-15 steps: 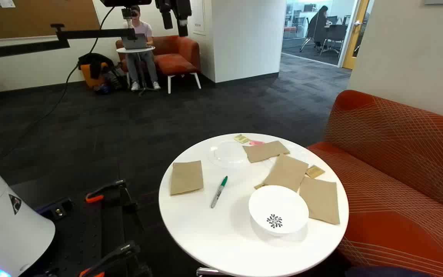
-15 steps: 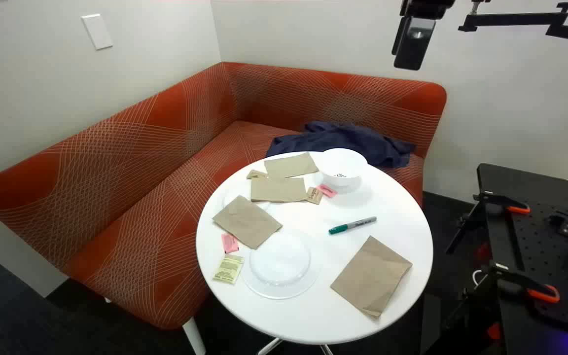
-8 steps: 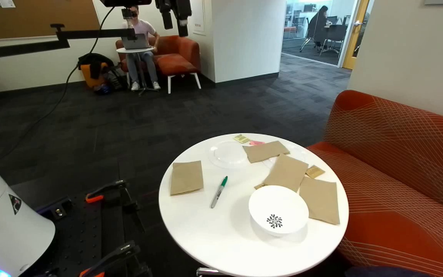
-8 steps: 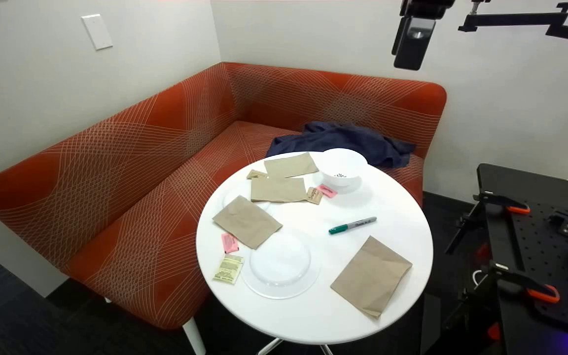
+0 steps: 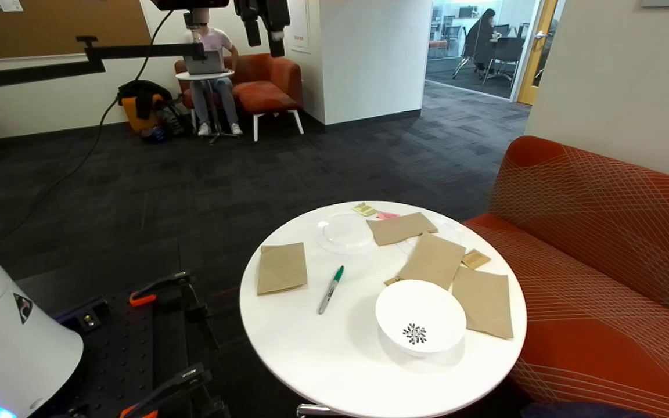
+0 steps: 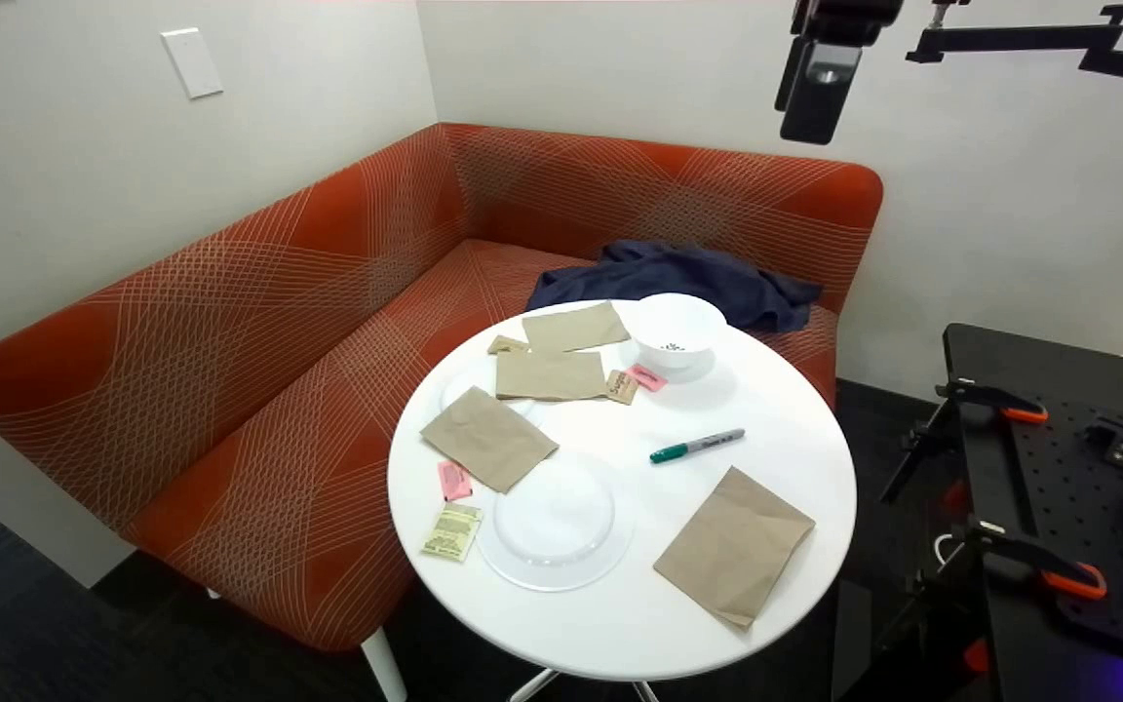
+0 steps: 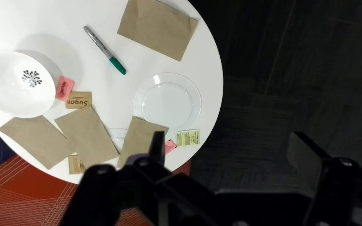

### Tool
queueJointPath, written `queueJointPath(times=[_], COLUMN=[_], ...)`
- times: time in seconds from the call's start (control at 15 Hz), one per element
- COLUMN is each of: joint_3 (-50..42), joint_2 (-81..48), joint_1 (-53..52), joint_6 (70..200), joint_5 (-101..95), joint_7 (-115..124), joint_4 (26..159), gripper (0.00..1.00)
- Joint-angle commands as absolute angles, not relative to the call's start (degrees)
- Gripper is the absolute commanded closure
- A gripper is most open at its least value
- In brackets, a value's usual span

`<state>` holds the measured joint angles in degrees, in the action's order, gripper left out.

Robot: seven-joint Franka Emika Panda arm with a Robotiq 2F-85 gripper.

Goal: Put the green pen inside the white bowl

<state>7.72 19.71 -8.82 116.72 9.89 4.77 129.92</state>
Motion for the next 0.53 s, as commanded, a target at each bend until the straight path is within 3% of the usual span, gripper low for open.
queueJointPath(times=[0.0,0.47], joint_3=[7.86,6.45], joint_2=[20.50,20.45], joint_1=[-8.40,-8.04], joint_6=[118.23,118.39], joint_5=[8.41,6.65], joint_7=[3.65,-0.54], joint_4=[131.91,134.85], gripper=[0.00,0.00])
